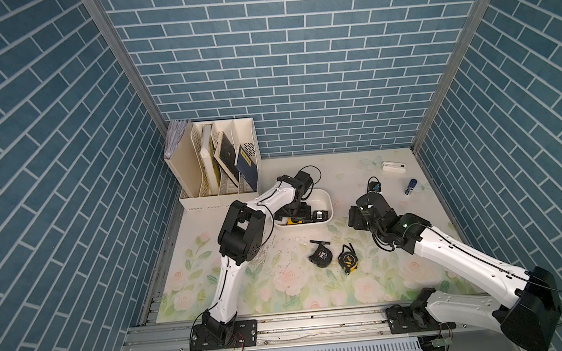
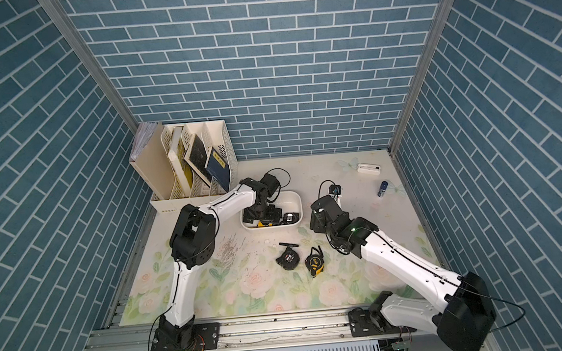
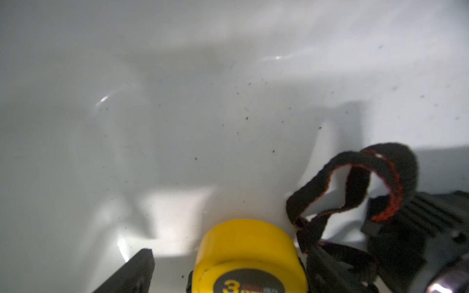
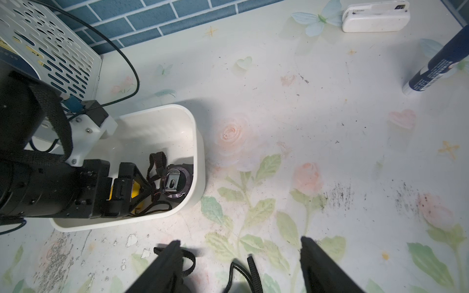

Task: Take the tape measure out of the storage box
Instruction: Pick up the tape measure from the storage box.

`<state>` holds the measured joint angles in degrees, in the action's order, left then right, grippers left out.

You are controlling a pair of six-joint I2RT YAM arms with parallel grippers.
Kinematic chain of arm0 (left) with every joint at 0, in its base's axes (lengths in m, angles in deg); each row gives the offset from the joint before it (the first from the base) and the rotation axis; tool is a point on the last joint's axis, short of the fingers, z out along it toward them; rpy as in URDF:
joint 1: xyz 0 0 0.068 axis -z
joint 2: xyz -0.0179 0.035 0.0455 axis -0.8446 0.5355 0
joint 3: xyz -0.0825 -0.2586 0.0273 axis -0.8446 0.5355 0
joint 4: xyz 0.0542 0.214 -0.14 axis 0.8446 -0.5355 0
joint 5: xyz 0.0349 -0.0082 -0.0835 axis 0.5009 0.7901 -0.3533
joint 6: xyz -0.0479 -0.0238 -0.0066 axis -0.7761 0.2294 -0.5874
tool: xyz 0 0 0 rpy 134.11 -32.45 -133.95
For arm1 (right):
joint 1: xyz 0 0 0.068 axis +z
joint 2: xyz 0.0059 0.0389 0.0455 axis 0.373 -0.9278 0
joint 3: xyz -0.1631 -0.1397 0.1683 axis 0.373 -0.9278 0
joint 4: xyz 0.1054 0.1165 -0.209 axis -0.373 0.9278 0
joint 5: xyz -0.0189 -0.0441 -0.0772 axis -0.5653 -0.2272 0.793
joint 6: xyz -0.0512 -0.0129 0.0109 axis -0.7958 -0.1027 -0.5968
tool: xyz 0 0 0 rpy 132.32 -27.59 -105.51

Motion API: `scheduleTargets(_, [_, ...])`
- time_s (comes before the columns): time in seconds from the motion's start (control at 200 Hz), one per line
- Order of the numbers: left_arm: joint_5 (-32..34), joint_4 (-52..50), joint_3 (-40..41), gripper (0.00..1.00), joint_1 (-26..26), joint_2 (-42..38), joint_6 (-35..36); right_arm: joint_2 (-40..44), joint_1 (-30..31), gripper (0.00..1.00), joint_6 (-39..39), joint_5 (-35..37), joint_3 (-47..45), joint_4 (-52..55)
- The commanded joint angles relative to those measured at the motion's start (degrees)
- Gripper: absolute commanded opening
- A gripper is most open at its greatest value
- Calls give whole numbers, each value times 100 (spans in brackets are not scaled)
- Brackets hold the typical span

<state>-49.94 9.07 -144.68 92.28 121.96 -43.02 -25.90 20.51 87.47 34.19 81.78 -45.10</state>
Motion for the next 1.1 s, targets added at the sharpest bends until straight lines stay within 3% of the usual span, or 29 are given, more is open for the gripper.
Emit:
scheduleTargets(0.0, [-114, 95, 47, 93, -28, 93, 85, 6, -31, 75, -39, -51, -82, -105])
scheduleTargets(0.2, [-99, 93, 156, 90, -29, 71, 82, 37, -43, 75, -39, -30, -83, -50])
scheduleTargets(0.35, [-99, 69, 278, 80, -33, 25, 68, 36, -54, 76, -38, -27, -103, -79])
scheduleTargets(0.535, [-117, 87, 261, 76, -42, 51, 33, 46, -58, 75, -55, -34, -114, -111])
scheduleTargets(0.785, [-95, 52, 19, 44, -72, 103, 7, 63, -78, 75, -47, -74, -167, -179])
scheduleTargets(1.095, [10, -69, -333, 27, -121, -86, -110, -7, -76, 75, -65, -153, -150, -300])
